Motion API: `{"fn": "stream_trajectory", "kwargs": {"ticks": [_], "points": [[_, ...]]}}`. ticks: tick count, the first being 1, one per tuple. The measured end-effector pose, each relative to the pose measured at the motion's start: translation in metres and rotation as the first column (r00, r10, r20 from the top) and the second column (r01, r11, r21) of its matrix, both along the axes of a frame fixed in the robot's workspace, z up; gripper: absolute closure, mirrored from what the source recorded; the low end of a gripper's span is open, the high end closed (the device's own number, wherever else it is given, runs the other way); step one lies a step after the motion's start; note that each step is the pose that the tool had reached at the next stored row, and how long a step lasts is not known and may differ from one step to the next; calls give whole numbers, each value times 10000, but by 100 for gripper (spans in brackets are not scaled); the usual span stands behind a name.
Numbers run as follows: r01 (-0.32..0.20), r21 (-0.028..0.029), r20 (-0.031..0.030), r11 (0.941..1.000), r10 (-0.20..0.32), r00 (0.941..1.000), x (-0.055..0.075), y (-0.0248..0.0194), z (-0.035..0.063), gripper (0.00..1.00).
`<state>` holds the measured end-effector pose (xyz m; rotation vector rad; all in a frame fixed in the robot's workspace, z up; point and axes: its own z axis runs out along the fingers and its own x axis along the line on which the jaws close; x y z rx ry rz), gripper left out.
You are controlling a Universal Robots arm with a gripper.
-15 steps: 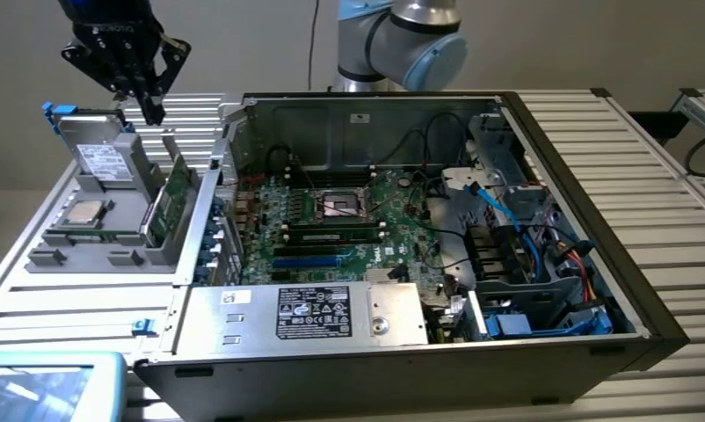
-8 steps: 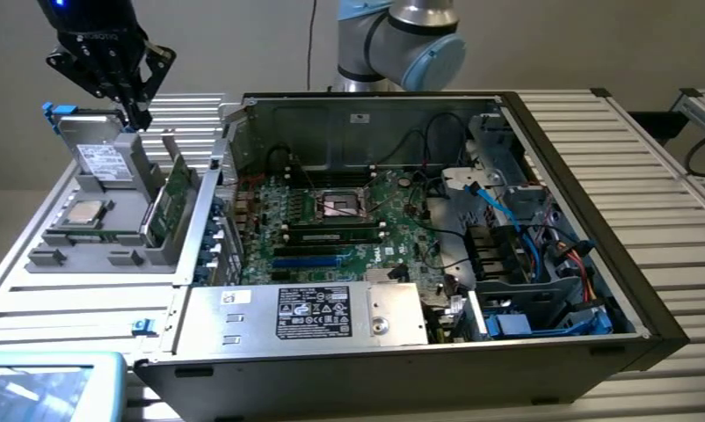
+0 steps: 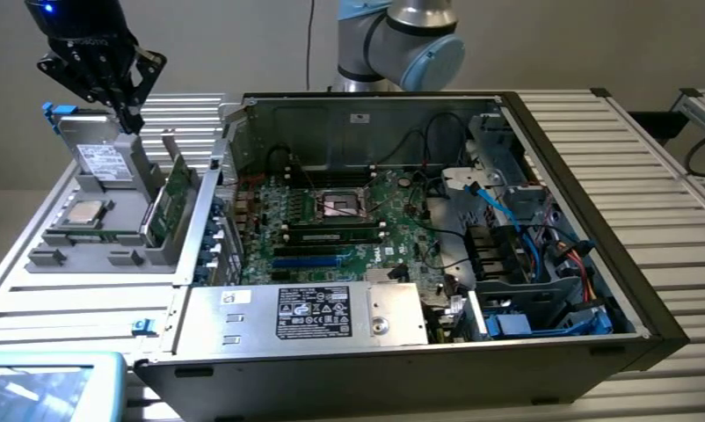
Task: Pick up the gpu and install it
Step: 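Reach for the gpu, then pick up the gpu and move the gpu toward the slot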
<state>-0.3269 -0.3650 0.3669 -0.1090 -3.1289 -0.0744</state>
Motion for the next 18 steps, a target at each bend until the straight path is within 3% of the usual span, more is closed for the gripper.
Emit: {"fn": "stream_trajectory", "kwargs": {"ticks": [4, 18], "points": [[0, 2, 2, 10000, 0, 10000, -60, 1, -35, 88], [0, 2, 0, 10000, 0, 10000, -62, 1, -37, 88]]}}
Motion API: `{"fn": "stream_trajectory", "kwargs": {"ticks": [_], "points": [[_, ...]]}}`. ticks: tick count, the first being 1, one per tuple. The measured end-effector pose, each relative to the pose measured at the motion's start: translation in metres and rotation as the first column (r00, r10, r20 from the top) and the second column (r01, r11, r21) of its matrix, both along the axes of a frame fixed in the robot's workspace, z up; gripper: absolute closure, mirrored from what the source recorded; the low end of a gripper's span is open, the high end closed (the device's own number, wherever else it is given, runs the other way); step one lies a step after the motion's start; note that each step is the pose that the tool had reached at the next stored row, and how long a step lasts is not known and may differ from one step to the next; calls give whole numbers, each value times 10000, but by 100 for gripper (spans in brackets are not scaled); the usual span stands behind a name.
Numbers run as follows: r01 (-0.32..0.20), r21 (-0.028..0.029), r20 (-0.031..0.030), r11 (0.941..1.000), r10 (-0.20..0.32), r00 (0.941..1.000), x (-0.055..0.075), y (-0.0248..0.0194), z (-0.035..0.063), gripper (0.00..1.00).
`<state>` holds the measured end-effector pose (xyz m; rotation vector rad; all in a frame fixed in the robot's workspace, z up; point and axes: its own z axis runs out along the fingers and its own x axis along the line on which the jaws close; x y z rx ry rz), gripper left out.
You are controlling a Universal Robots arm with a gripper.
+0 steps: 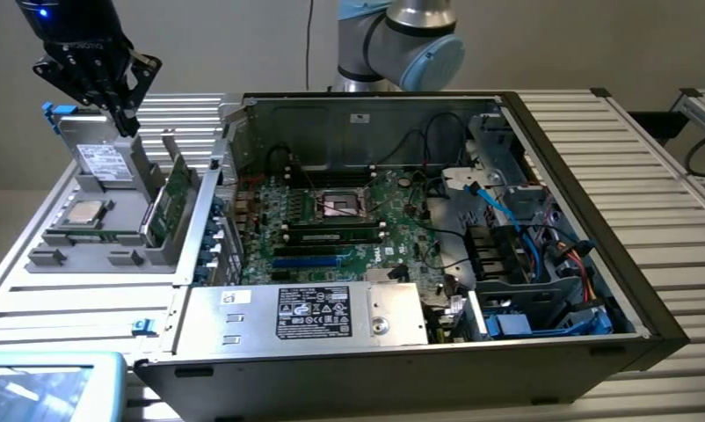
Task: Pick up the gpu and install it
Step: 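Pick up the gpu and move the gpu toward the slot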
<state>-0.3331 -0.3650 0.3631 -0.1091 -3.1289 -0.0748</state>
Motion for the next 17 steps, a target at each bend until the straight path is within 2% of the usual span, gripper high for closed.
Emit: {"fn": "stream_trajectory", "kwargs": {"ticks": [8, 11, 14, 15, 17], "points": [[0, 1, 0, 10000, 0, 10000, 0, 0, 0, 87], [-1, 1, 0, 10000, 1, 10000, 0, 0, 0, 69], [-1, 1, 1, 10000, 1, 10000, -13, -1, -4, 63], [-4, 1, 15, 10000, 4, 10000, -31, -2, -13, 56], [-16, 2, 51, 10000, 16, 10000, -69, -6, -37, 56]]}}
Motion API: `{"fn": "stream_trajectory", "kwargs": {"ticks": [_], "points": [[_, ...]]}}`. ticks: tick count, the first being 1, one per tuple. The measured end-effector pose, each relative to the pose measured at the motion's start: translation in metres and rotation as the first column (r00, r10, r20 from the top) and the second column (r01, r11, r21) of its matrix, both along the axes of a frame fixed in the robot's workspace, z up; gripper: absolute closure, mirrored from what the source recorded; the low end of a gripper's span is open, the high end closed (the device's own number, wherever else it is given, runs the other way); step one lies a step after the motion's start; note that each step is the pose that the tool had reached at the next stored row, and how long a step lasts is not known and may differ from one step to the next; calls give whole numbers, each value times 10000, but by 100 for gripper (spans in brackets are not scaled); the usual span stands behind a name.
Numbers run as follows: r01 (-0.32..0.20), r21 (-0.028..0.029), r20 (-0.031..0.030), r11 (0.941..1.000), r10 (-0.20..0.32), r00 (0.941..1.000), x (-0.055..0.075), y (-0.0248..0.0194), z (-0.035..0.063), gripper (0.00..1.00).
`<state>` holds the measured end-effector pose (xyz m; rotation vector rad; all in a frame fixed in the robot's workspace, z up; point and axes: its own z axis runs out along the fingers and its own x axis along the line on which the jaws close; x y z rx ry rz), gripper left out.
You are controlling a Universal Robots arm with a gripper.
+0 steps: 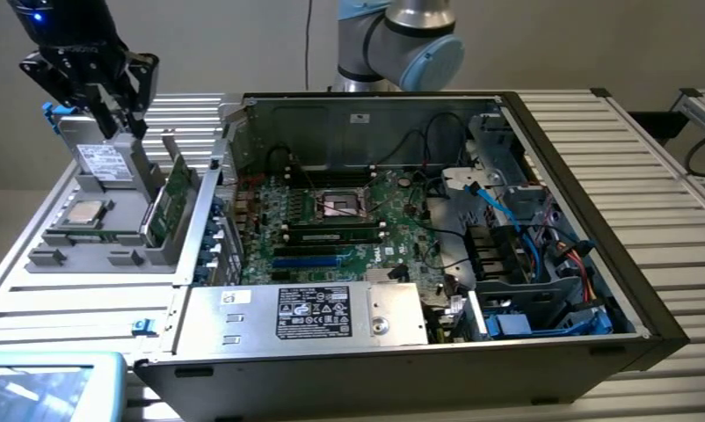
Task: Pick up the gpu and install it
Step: 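Pick up the gpu and move the gpu toward the slot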
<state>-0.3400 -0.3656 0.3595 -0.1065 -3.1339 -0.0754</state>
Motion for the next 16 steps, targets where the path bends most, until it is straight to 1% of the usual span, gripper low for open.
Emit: {"fn": "stream_trajectory", "kwargs": {"ticks": [3, 5, 7, 8, 10, 11, 12, 13, 14, 15, 16], "points": [[-9, 39, 22, 10000, 9, 10000, -50, -30, -40, 56], [-23, 46, 35, 10000, 23, 10000, -76, -51, -71, 56], [-34, 48, 37, 10000, 34, 10000, -83, -63, -108, 56], [-36, 63, 38, 10000, 35, 10000, -83, -69, -126, 56], [-36, 119, 38, 9999, 36, 10000, -83, -86, -159, 56], [-36, 160, 37, 9999, 35, 10000, -83, -92, -174, 56], [-36, 217, 36, 9998, 35, 10000, -83, -95, -184, 56], [-36, 291, 36, 9996, 35, 10000, -83, -97, -194, 56], [-36, 387, 38, 9992, 34, 10000, -83, -101, -203, 56], [-36, 464, 38, 9989, 34, 10000, -83, -105, -211, 56], [-36, 511, 37, 9987, 35, 10000, -83, -113, -224, 56]]}}
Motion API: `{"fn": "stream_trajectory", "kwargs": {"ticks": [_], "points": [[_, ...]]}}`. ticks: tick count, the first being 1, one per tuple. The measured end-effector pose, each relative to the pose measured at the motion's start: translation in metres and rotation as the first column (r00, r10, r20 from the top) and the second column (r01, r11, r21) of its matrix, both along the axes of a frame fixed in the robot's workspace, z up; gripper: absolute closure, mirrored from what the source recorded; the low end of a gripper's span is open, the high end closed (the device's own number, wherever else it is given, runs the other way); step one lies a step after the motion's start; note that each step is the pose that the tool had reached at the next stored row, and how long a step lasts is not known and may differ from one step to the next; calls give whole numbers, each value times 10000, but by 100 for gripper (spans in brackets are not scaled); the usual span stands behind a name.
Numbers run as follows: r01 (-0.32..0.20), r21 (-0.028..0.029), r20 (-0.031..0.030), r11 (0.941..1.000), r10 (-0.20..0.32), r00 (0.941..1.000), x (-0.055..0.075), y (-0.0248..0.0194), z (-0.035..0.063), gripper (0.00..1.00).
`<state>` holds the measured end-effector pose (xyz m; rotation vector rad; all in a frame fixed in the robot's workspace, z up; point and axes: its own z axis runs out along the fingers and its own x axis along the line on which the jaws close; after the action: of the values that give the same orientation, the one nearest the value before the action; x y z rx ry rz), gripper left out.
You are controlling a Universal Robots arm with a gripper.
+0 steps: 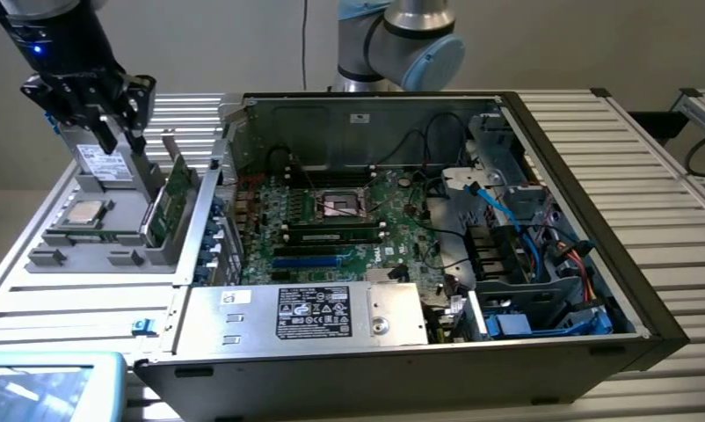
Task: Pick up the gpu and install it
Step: 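Pick up the gpu and move the gpu toward the slot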
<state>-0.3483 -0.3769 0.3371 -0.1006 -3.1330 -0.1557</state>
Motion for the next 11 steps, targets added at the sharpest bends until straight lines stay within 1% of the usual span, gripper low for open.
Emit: {"fn": "stream_trajectory", "kwargs": {"ticks": [1, 7, 11], "points": [[0, 26, 5, 10000, 0, 10000, 0, -10, -17, 56], [1, 39, 5, 10000, -1, 10000, -1, -41, -126, 56], [0, 79, -4, 10000, 0, 10000, 20, -62, -194, 56]]}}
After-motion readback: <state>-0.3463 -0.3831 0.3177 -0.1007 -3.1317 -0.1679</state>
